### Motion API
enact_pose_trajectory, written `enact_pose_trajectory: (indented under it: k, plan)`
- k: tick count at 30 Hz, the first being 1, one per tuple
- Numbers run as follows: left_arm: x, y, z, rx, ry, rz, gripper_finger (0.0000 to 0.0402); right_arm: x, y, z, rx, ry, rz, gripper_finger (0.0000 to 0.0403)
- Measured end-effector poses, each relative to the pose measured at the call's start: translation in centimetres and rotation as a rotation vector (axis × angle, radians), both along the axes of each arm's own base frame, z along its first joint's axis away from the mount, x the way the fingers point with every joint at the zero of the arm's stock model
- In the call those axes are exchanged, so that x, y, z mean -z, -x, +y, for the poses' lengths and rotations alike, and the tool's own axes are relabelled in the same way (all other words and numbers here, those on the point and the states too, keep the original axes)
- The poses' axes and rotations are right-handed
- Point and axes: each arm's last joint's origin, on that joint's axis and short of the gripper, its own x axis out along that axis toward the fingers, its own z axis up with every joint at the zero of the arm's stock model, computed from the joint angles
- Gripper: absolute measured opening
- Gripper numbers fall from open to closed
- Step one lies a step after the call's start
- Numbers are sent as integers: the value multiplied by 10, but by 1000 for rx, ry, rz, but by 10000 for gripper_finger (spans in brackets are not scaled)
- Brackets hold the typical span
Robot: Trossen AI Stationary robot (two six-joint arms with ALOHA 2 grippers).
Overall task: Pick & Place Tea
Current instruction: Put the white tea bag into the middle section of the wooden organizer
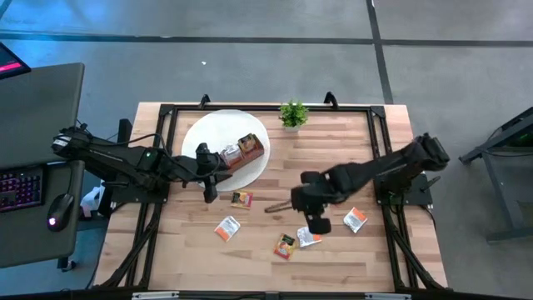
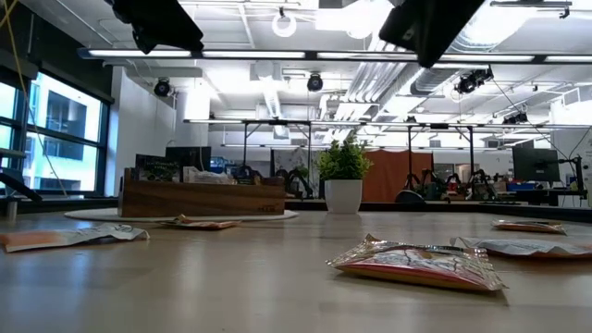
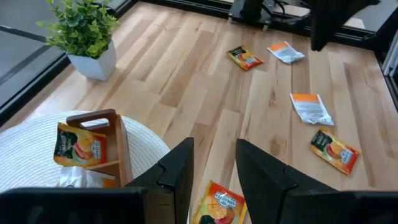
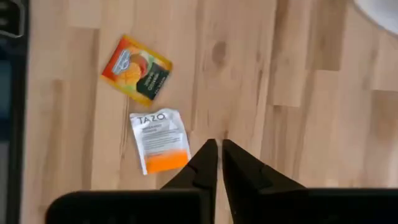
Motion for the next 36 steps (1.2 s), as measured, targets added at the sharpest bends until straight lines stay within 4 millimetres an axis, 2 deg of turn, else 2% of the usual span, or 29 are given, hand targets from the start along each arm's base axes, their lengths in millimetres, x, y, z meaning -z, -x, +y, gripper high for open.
enact_pose_trajectory:
  k: [5, 8, 13, 19, 23, 27, 33, 36]
  plan:
    - [0, 0, 0, 0, 0, 0, 117, 1, 7, 22, 24, 136, -61, 50]
    - [0, 0, 0, 0, 0, 0, 117, 12, 10, 30, -8, 128, -64, 77]
    - [0, 0, 0, -1, 0, 0, 117, 44, 18, 40, -69, 86, -37, 129]
    - [0, 0, 0, -1, 0, -3, 117, 86, 23, 47, -367, 137, -159, 176]
    - [-1, 0, 0, -5, -5, -6, 117, 106, 23, 46, -482, 155, -287, 183]
    - [-1, 0, 1, -21, -16, -8, 117, 117, 23, 40, -568, 133, -335, 179]
    - [-1, 0, 0, -15, 21, -12, 117, 125, 19, 35, -619, 116, -372, 170]
    - [-1, 0, 1, -30, 13, -15, 117, 136, 13, 35, -628, 96, -359, 170]
